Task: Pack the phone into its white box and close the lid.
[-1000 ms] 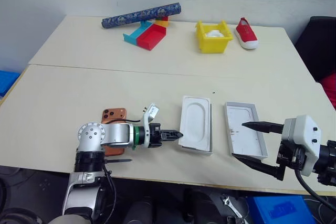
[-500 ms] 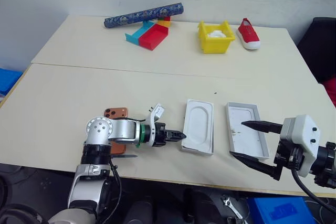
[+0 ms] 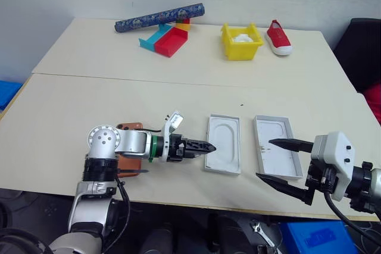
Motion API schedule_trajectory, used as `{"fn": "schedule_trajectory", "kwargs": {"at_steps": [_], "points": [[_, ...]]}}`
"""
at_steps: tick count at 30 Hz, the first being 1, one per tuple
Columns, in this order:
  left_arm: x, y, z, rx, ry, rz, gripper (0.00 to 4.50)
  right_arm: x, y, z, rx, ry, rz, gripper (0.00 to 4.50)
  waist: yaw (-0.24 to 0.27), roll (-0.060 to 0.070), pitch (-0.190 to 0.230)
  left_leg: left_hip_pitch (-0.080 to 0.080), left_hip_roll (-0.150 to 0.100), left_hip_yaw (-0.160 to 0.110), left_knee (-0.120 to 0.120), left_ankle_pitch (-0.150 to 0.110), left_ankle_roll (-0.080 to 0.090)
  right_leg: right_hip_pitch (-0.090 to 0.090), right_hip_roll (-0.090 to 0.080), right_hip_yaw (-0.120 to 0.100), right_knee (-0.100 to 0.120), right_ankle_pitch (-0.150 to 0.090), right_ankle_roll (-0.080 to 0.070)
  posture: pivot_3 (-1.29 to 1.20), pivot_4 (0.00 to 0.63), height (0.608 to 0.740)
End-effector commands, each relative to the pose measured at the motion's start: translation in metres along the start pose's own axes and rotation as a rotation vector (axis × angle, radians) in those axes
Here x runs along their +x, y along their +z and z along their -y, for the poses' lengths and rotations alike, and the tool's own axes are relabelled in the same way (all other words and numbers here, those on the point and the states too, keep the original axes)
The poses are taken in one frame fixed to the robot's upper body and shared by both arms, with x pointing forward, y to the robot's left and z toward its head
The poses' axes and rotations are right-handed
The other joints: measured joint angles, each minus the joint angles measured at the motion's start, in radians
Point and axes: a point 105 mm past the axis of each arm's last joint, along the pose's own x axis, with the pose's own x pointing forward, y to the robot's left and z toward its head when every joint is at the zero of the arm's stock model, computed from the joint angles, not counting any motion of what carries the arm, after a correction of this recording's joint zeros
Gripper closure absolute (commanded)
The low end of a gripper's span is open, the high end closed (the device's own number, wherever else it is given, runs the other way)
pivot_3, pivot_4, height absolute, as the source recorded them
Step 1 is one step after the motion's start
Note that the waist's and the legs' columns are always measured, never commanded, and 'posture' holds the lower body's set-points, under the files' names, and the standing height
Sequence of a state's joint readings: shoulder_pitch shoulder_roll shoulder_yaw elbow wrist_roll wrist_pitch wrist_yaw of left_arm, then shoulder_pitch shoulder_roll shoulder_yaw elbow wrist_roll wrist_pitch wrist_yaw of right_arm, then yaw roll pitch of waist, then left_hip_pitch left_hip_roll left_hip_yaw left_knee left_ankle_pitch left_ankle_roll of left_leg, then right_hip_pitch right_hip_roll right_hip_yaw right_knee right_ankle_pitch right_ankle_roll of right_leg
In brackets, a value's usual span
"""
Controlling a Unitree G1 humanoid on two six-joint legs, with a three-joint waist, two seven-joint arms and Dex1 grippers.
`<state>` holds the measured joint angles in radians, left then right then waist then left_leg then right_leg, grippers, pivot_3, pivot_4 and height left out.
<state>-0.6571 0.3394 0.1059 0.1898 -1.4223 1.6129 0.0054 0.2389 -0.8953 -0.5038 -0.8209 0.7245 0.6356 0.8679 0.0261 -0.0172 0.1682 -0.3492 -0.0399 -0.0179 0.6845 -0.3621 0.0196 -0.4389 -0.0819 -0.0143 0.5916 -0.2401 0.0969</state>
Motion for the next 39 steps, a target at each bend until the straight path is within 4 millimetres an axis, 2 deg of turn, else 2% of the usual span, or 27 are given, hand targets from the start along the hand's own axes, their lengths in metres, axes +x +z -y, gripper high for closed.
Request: {"fn": "schedule_trajectory", "kwargs": {"at_steps": [1, 5, 9, 12, 15, 20, 23, 25, 29, 35, 39], "points": [[-0.008, 0.002, 0.021, 0.12, -0.056, -0.006, 0.03, 0.004, 0.005, -0.003, -0.033, 0.027, 0.015, 0.0, 0.0, 0.0, 0.0, 0.0, 0.0, 0.0, 0.0, 0.0, 0.0, 0.0, 0.0, 0.0, 0.0, 0.0, 0.0, 0.0, 0.15, 0.74], [-0.024, 0.009, 0.042, 0.394, -0.045, 0.054, 0.03, 0.014, 0.005, -0.004, -0.044, 0.056, 0.019, 0.0, -0.003, 0.0, 0.0, -0.002, 0.0, 0.0, 0.0, 0.0, 0.0, -0.002, 0.0, 0.0, 0.0, 0.0, 0.0, 0.0, 0.15, 0.74], [-0.037, 0.01, 0.048, 0.724, -0.033, 0.068, 0.03, 0.029, 0.0, -0.005, -0.046, 0.097, 0.007, 0.0, -0.004, 0.001, 0.0, -0.001, 0.001, 0.001, -0.001, 0.0, -0.001, -0.002, 0.0, 0.0, -0.001, -0.001, -0.003, 0.0, 0.15, 0.74], [-0.043, 0.006, 0.046, 1.004, -0.029, 0.039, 0.0, 0.043, -0.01, 0.003, -0.036, 0.09, -0.027, 0.55, -0.004, 0.002, 0.001, -0.001, 0.001, 0.001, -0.001, 0.0, -0.001, -0.002, 0.0, 0.0, -0.002, -0.001, -0.004, 0.0, 0.15, 0.74], [-0.045, 0.001, 0.042, 1.171, -0.05, 0.03, 0.0, 0.062, -0.02, 0.011, -0.086, 0.081, -0.09, 1.63, -0.003, 0.002, 0.001, -0.002, 0.001, 0.001, -0.001, 0.0, 0.001, -0.002, 0.0, 0.0, -0.004, -0.002, -0.01, 0.0, 0.15, 0.74], [-0.045, 0.013, 0.039, 1.203, -0.015, 0.133, 0.0, 0.096, -0.028, 0.027, -0.179, 0.029, -0.17, 3.49, -0.002, 0.002, 0.001, -0.004, 0.001, 0.001, -0.001, 0.0, 0.004, -0.003, -0.002, -0.001, -0.005, 0.001, -0.005, 0.0, 0.15, 0.74], [-0.047, 0.017, 0.036, 1.211, 0.015, 0.155, 0.0, 0.112, -0.035, 0.029, -0.232, 0.047, -0.223, 4.48, -0.003, 0.002, 0.001, -0.005, 0.001, 0.0, -0.001, 0.0, 0.005, -0.004, -0.001, -0.001, -0.005, 0.001, -0.005, 0.0, 0.15, 0.74], [-0.048, 0.017, 0.034, 1.211, 0.024, 0.156, 0.0, 0.122, -0.04, 0.031, -0.279, 0.056, -0.259, 4.48, -0.004, 0.002, 0.001, -0.006, 0.001, 0.001, -0.001, 0.0, 0.005, -0.005, -0.001, -0.001, -0.004, 0.001, -0.005, 0.0, 0.15, 0.74], [-0.049, 0.016, 0.032, 1.204, 0.033, 0.149, 0.0, 0.144, -0.04, 0.051, -0.336, -0.022, -0.271, 4.48, -0.007, 0.002, 0.001, -0.006, 0.001, 0.001, -0.001, -0.001, 0.006, -0.005, 0.0, -0.001, -0.003, 0.001, -0.004, 0.0, 0.15, 0.74], [-0.049, 0.01, 0.023, 1.165, 0.041, 0.111, 0.0, 0.161, -0.04, 0.078, -0.383, -0.086, -0.277, 4.48, -0.008, 0.002, 0.001, -0.006, 0.001, 0.001, -0.001, -0.001, 0.005, -0.005, 0.001, -0.002, -0.002, 0.001, -0.004, 0.0, 0.15, 0.74], [-0.048, 0.01, 0.022, 1.161, 0.04, 0.114, 0.0, 0.167, -0.038, 0.087, -0.404, -0.103, -0.271, 4.48, -0.013, 0.002, 0.001, -0.006, 0.001, 0.001, -0.001, -0.001, 0.005, -0.005, 0.0, -0.002, -0.001, 0.001, -0.004, 0.0, 0.15, 0.74]]}}
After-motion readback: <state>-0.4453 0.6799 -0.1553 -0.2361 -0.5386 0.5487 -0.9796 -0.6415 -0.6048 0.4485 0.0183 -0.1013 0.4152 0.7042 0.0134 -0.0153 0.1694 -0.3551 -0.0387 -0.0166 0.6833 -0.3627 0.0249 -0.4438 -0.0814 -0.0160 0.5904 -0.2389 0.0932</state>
